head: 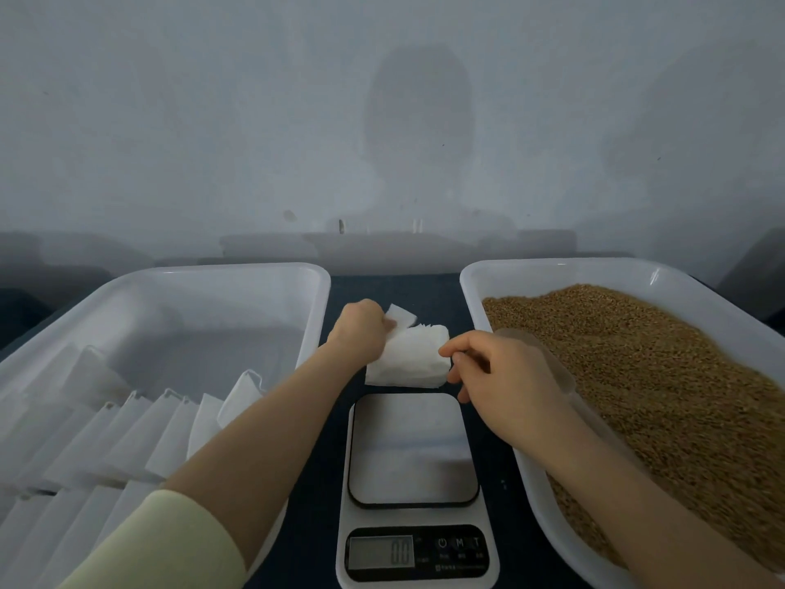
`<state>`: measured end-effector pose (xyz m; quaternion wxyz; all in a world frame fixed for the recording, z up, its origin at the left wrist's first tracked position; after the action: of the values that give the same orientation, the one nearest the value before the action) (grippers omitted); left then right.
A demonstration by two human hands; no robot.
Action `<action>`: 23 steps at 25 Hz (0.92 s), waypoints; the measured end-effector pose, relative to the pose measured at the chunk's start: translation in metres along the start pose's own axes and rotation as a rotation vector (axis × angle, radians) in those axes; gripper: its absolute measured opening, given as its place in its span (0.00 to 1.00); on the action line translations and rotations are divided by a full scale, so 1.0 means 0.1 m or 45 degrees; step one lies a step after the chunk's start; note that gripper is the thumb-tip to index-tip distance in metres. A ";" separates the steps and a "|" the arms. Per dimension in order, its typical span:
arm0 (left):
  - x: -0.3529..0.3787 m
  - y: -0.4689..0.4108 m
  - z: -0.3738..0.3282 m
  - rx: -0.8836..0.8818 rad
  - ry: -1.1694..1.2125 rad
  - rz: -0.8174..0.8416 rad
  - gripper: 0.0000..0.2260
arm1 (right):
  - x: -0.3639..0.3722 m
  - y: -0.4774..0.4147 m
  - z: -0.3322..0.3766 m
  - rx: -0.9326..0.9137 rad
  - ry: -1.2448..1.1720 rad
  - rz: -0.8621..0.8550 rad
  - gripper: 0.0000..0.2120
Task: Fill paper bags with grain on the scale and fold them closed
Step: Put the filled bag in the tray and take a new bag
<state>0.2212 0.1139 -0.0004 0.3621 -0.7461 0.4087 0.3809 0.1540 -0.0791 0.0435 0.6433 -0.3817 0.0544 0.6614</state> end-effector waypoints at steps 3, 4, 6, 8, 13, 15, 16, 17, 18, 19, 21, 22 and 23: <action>-0.42 0.02 -0.03 -0.107 0.270 -0.348 0.15 | 0.00 0.01 0.01 0.009 0.013 0.004 0.10; -0.57 0.03 -0.04 -0.149 0.365 -0.453 0.15 | 0.00 0.01 0.01 0.011 0.013 0.000 0.10; -0.78 0.11 -0.03 -0.269 0.568 -0.553 0.12 | -0.01 0.01 0.01 0.023 -0.027 -0.014 0.09; -0.81 0.28 0.01 -0.473 0.966 -0.463 0.09 | 0.00 0.01 0.01 0.088 -0.161 -0.016 0.09; -0.58 0.95 0.00 -0.751 1.814 0.076 0.13 | 0.21 0.14 0.02 0.565 -0.738 0.402 0.12; -0.47 1.05 0.05 -0.804 1.807 0.169 0.12 | 0.21 0.16 0.06 0.624 -0.880 0.488 0.09; -0.45 1.07 0.07 -0.834 1.806 0.183 0.12 | 0.18 0.15 0.06 0.653 -0.920 0.457 0.08; -0.44 1.09 0.08 -0.852 1.790 0.191 0.11 | 0.15 0.13 0.04 0.684 -0.940 0.403 0.07; -0.45 1.12 0.09 -0.833 1.724 0.196 0.10 | 0.12 0.11 0.02 0.695 -0.931 0.353 0.07; -0.47 1.14 0.09 -0.779 1.586 0.185 0.10 | 0.09 0.09 0.01 0.674 -0.893 0.323 0.07; -0.58 1.18 0.12 -0.536 1.101 0.099 0.19 | 0.07 0.10 0.05 0.571 -0.752 0.336 0.07; -0.65 1.20 0.10 -0.349 0.835 0.041 0.22 | 0.08 0.11 0.08 0.516 -0.674 0.357 0.07; -0.73 1.23 0.04 -0.146 0.623 -0.031 0.19 | 0.09 0.12 0.10 0.474 -0.606 0.374 0.08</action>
<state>0.0836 0.0925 0.0327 0.2140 -0.8403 0.4530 0.2071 0.1397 -0.0686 0.0403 0.5945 -0.0807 0.0768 0.7964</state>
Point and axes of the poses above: each hand's wrist, its own y-axis away from the middle knuckle, its own x-axis out of the palm, z = x × y, the point moved 7 cm from there along -y, towards the middle knuckle, and after that the axes turned 14 degrees about -z, right-handed, at the moved point
